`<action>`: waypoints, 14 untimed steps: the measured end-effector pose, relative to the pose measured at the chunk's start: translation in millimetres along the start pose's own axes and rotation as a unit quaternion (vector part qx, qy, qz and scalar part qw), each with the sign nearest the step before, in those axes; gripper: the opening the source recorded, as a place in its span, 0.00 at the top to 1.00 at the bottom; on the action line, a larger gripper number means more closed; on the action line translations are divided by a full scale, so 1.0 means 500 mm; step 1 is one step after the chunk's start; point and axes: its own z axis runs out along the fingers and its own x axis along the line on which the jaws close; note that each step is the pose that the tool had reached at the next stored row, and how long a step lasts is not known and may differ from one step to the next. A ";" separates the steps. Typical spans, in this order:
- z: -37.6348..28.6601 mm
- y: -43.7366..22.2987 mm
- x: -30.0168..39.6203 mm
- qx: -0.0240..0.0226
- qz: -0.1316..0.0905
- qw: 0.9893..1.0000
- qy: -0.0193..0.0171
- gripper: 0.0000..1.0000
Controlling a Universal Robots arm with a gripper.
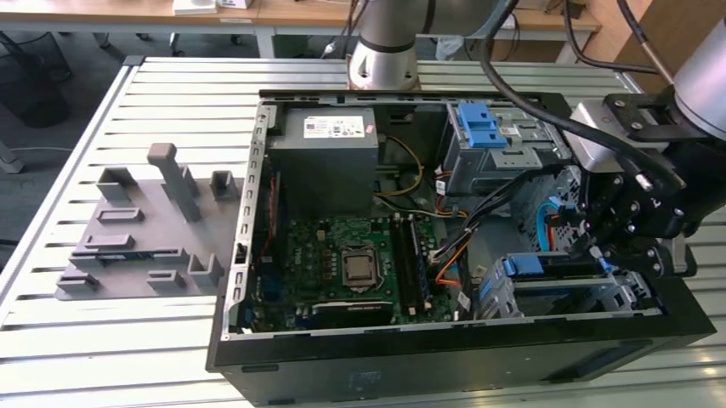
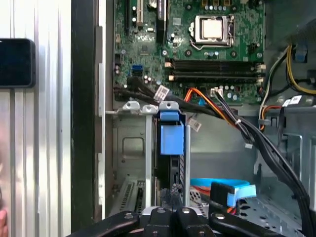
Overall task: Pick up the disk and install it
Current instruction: 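Insert the first disk wire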
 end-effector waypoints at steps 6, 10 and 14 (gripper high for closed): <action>-0.029 -0.003 -0.012 0.006 0.000 1.000 0.000 0.89; -0.041 -0.003 -0.026 0.011 0.000 1.000 0.000 0.89; -0.046 -0.004 -0.046 0.014 0.000 1.000 0.000 0.89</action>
